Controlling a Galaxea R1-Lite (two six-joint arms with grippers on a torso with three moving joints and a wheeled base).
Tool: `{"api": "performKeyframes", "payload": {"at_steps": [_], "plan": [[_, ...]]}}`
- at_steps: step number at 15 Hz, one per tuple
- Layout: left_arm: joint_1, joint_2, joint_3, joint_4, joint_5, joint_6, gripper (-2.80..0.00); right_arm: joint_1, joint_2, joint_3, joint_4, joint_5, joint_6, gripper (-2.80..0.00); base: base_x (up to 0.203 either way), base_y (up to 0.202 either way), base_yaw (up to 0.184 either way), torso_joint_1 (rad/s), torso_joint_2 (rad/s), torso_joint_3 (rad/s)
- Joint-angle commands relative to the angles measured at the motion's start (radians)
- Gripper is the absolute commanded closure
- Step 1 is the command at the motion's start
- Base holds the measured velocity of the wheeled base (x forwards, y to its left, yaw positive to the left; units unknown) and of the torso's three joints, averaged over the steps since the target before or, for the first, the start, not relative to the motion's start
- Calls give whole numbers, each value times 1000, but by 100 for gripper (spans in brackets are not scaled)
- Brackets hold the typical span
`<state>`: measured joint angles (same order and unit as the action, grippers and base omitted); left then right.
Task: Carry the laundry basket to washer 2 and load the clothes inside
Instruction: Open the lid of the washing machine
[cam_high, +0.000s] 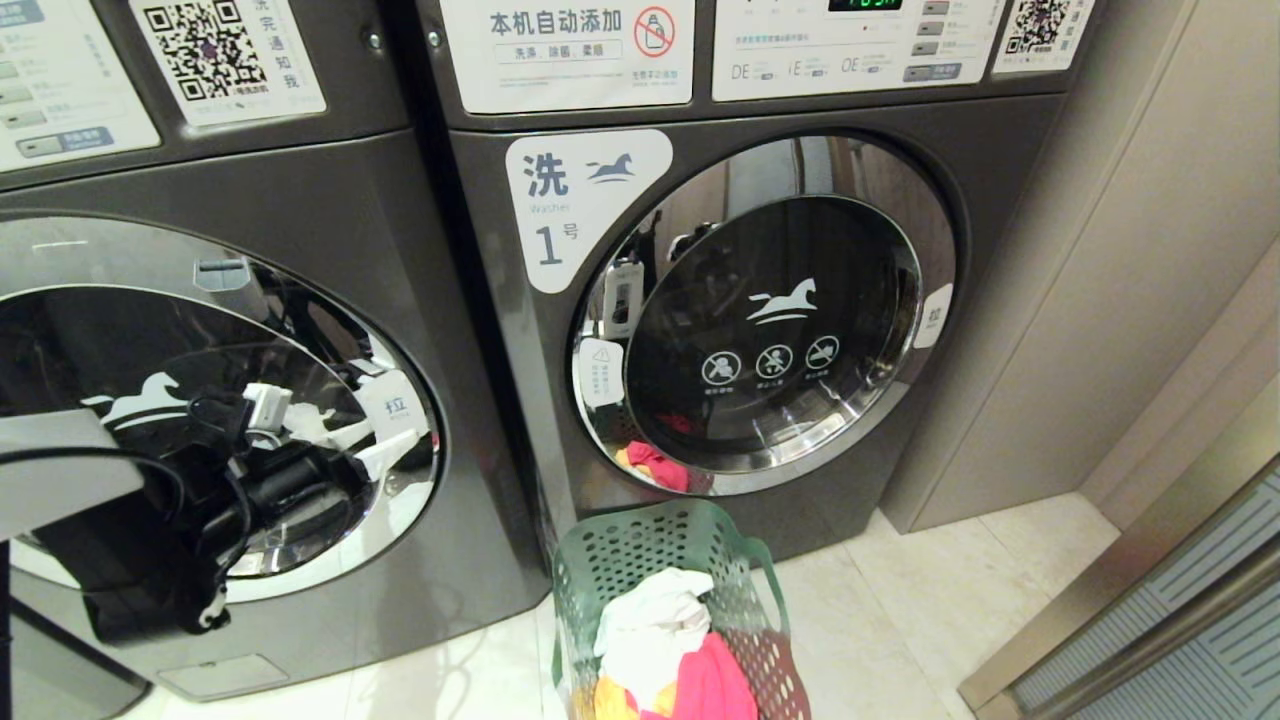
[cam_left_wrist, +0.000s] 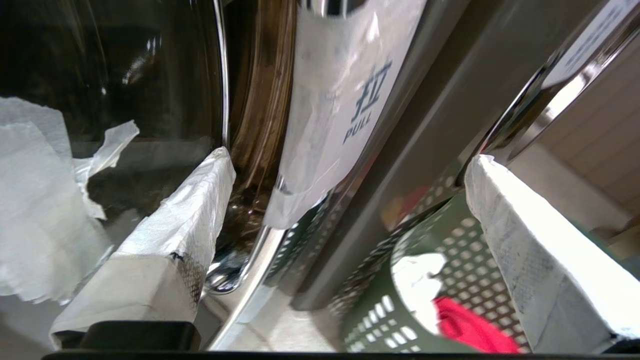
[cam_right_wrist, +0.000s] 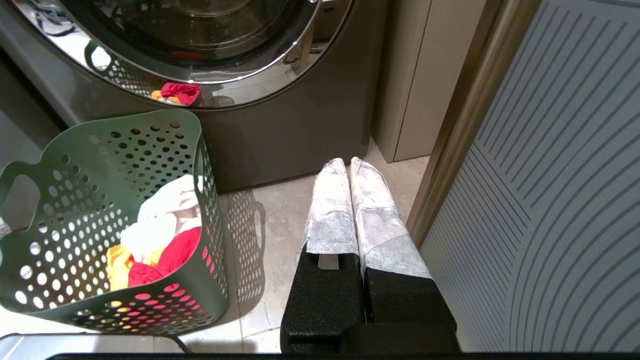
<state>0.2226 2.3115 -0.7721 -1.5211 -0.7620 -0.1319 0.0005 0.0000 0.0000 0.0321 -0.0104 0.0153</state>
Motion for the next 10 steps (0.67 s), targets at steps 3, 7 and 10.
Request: {"api": "performKeyframes", "payload": {"at_steps": [3, 7, 10], "plan": [[3, -7, -4, -9, -62, 43, -280, 0, 2, 8, 0, 0, 0, 0, 0, 0, 0, 0, 0, 0], [3, -20, -3, -9, -92, 47, -280, 0, 1, 8, 0, 0, 0, 0, 0, 0, 0, 0, 0, 0], [3, -43, -7, -9, -126, 76, -280, 1, 2, 8, 0, 0, 0, 0, 0, 0, 0, 0, 0, 0]]}}
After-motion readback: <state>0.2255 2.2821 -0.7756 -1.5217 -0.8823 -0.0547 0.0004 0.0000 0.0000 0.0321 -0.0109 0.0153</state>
